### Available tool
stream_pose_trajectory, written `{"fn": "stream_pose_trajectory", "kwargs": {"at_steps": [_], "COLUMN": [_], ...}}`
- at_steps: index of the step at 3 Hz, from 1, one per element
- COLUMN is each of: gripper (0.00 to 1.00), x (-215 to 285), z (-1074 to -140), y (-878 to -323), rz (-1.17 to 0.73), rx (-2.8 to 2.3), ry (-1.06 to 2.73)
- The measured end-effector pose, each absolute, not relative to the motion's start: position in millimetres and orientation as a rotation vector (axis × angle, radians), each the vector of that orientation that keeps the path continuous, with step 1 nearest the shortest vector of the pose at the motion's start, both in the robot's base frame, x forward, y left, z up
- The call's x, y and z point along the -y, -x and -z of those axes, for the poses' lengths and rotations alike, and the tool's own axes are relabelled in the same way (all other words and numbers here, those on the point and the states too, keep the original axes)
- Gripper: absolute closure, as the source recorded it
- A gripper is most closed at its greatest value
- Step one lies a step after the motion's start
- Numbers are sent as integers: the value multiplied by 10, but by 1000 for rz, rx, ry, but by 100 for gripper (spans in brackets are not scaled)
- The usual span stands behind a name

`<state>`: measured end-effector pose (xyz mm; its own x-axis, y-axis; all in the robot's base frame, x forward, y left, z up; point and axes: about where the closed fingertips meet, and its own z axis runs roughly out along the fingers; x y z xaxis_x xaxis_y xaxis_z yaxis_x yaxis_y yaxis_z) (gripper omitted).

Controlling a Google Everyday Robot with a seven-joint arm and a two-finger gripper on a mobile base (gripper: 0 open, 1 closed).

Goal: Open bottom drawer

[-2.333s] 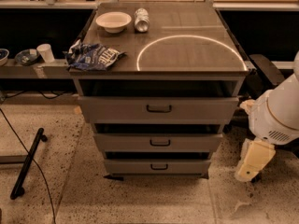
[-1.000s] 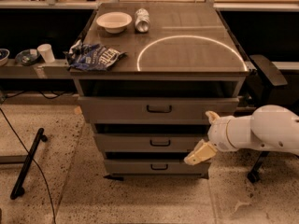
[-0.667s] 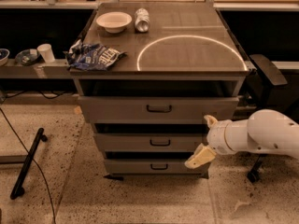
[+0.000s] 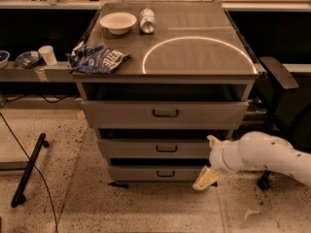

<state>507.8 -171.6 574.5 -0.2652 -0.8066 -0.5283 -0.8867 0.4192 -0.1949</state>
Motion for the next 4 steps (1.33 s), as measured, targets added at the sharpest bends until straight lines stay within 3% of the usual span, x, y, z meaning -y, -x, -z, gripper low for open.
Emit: {"fn": "stream_pose_trajectory", "kwargs": {"at_steps": [1, 3, 4], "gripper": [0, 0, 0], "x": [1716, 1890, 1951], "z": [-5136, -4994, -4793], "y": [-5080, -5273, -5230], "rz": [-170, -341, -295], "rx": [-2054, -1888, -1939], "ry": [1485, 1315, 1434]}}
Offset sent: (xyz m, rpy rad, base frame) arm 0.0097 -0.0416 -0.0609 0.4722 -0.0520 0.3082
